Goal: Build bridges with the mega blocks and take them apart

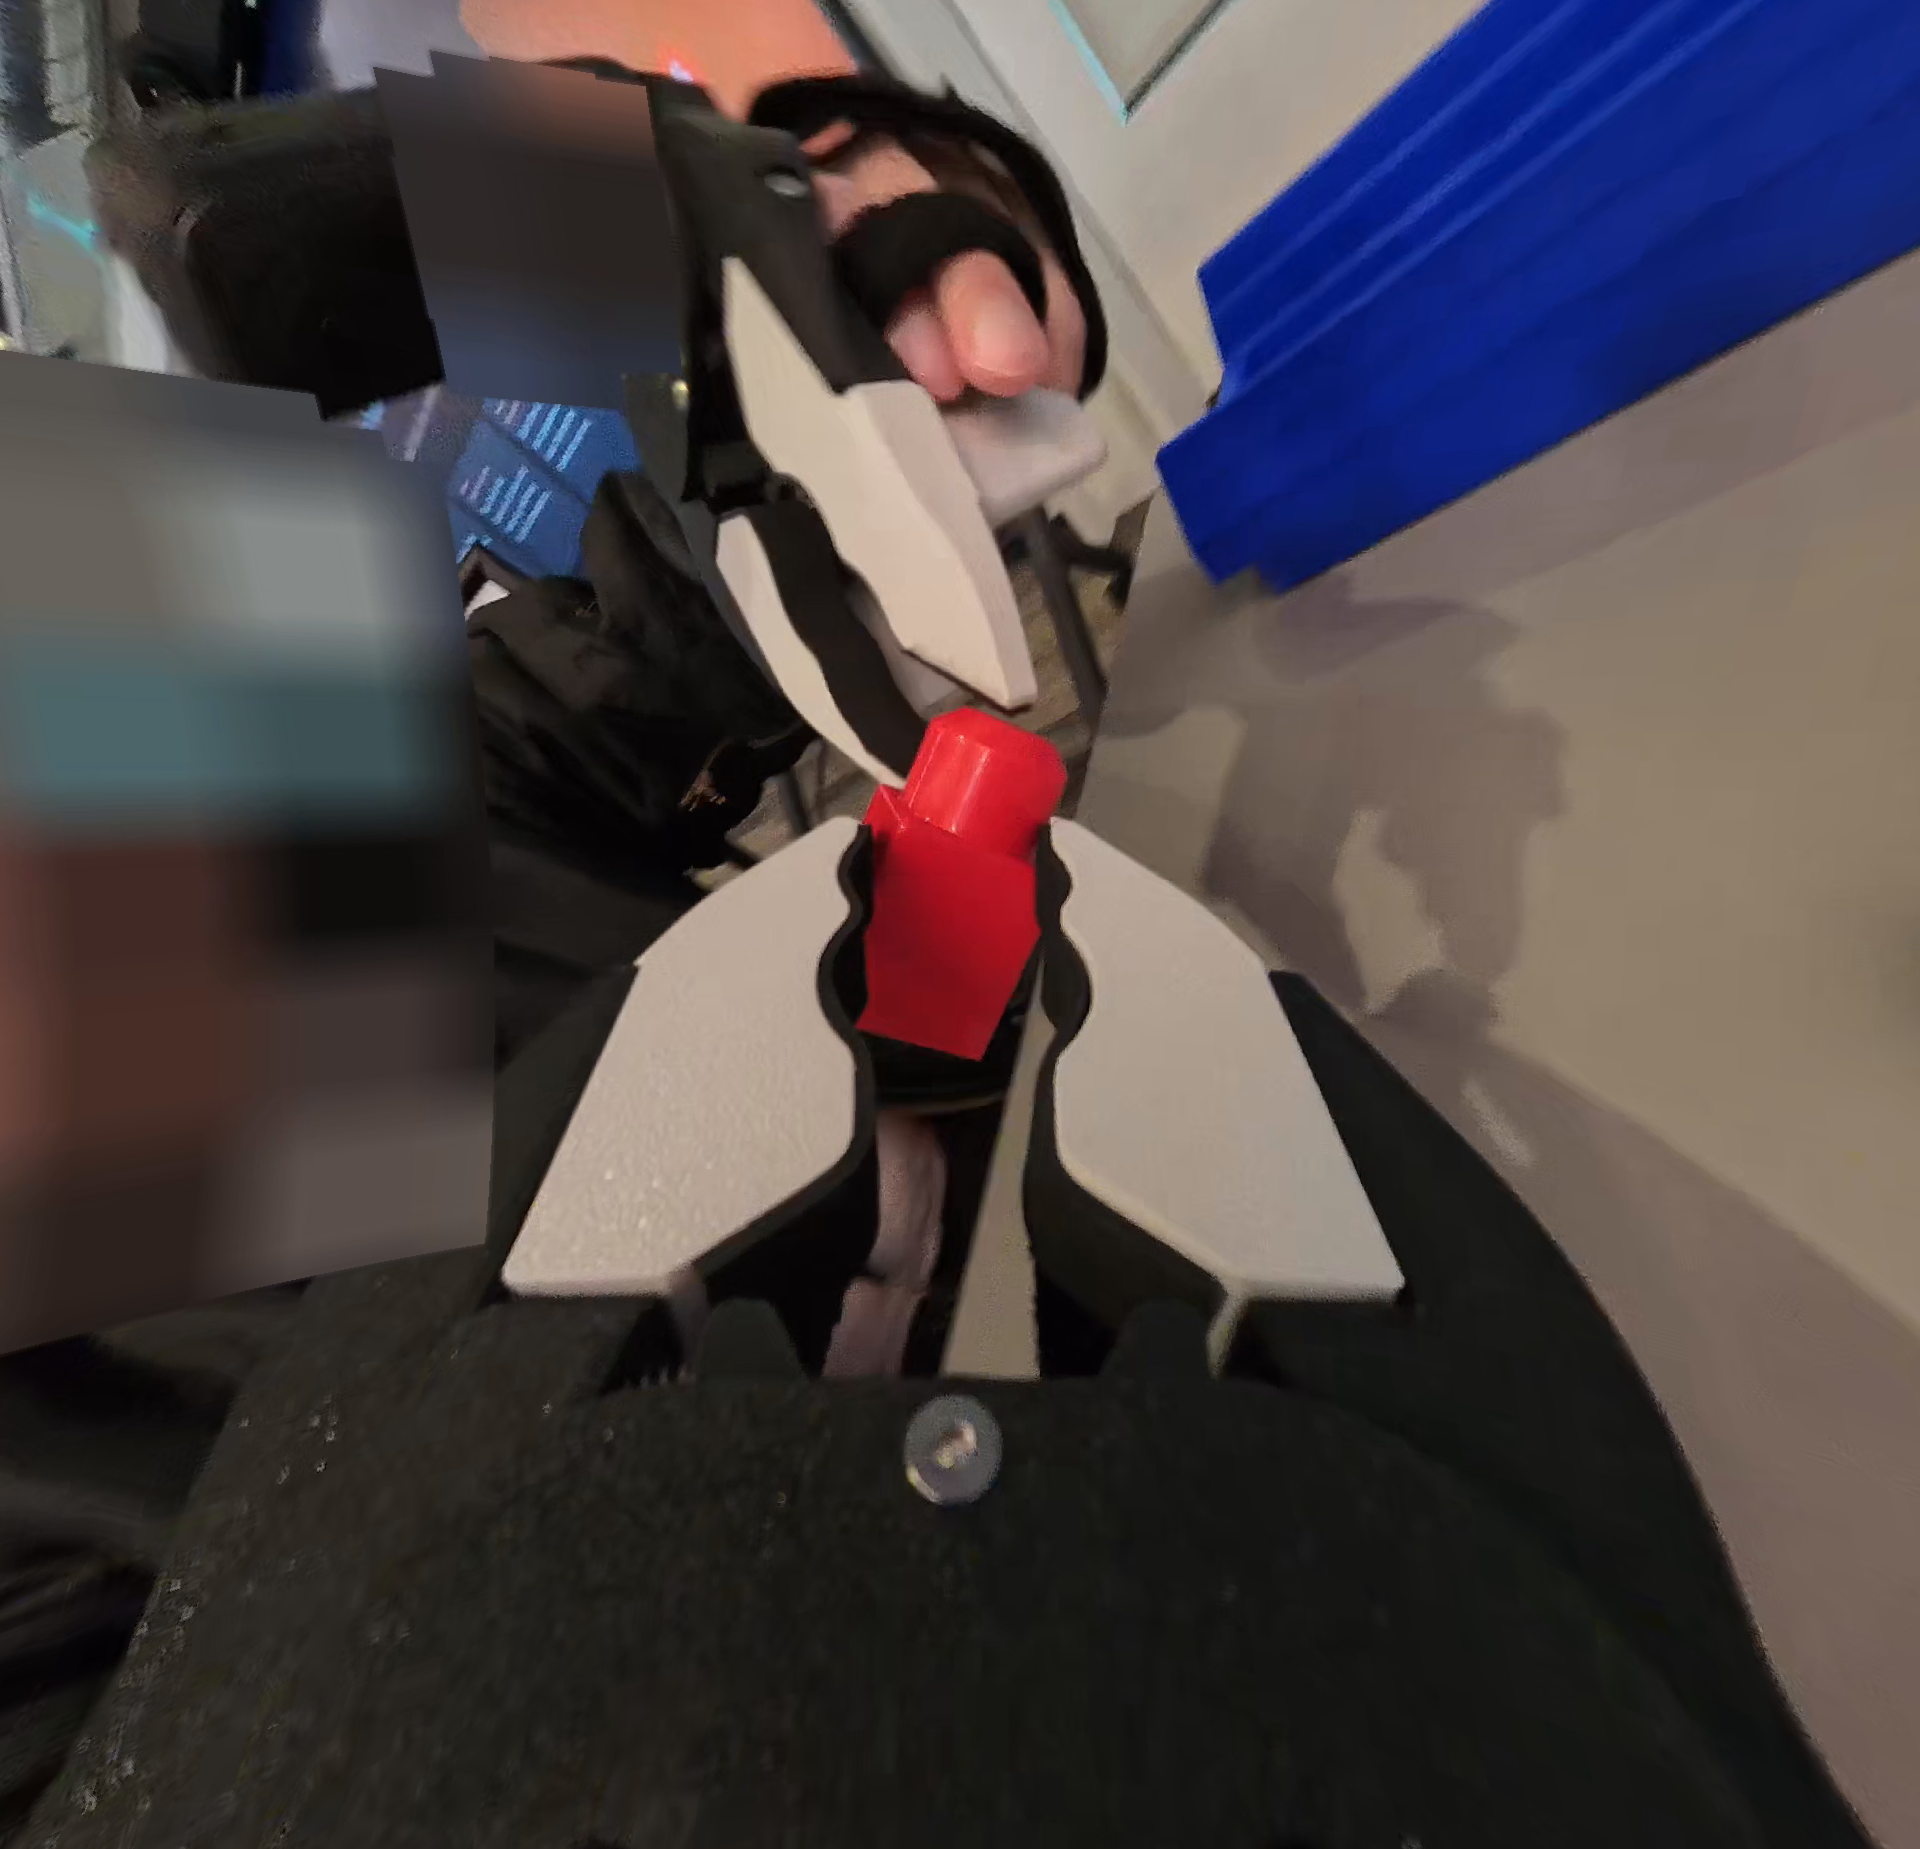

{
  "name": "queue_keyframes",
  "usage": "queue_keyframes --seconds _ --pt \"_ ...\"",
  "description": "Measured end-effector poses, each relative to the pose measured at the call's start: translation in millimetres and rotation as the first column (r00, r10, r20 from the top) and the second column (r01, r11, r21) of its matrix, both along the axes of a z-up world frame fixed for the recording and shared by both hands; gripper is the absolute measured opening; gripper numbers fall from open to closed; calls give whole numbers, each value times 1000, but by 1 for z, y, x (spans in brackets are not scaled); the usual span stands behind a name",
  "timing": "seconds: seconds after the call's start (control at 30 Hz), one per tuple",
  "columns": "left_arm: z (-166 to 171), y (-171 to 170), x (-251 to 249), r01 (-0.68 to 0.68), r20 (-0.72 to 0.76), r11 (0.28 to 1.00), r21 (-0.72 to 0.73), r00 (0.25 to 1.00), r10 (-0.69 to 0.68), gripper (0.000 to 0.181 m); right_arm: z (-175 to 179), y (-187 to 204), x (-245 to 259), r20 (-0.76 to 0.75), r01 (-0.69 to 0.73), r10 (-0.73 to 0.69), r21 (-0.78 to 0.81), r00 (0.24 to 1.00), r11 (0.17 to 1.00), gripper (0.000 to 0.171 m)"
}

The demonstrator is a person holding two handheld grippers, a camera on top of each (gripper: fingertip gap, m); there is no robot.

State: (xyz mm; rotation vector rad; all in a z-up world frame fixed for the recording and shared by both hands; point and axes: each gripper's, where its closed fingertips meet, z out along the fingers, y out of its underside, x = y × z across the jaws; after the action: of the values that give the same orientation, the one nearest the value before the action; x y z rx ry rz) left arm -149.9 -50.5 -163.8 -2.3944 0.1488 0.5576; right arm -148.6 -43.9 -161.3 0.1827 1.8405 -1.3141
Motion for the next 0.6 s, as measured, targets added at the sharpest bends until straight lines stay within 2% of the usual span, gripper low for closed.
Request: queue_keyframes --seconds 0.13,0.2,0.3,0.37,0.43,0.53,0.6 --pt "2 -8 -2 -110 216 971 214 974 62 30 -1 3 -14 -152 94 -113 -127 982 987 29" --pt "4 -11 -5 -160 283 941 300 956 72 39 -3 3 -17 -235 118 -155 -165 960 979 29" --pt "8 -12 -12 -265 430 875 406 900 73 45 -10 2 -20 -435 133 -214 -209 875 969 28" --pt "7 -9 -16 -318 508 840 440 859 60 50 -13 -1 -20 -535 139 -245 -231 808 963 29" --pt "3 -4 -17 -336 539 825 455 841 45 49 -10 -4 -18 -584 135 -276 -273 763 953 28" --pt "-9 2 -20 -350 544 827 440 837 65 44 -12 -6 -15 -642 118 -288 -295 710 948 28" --pt "-12 8 -16 -347 572 820 455 820 30 37 -18 -7 -15 -683 110 -280 -282 675 953 28"
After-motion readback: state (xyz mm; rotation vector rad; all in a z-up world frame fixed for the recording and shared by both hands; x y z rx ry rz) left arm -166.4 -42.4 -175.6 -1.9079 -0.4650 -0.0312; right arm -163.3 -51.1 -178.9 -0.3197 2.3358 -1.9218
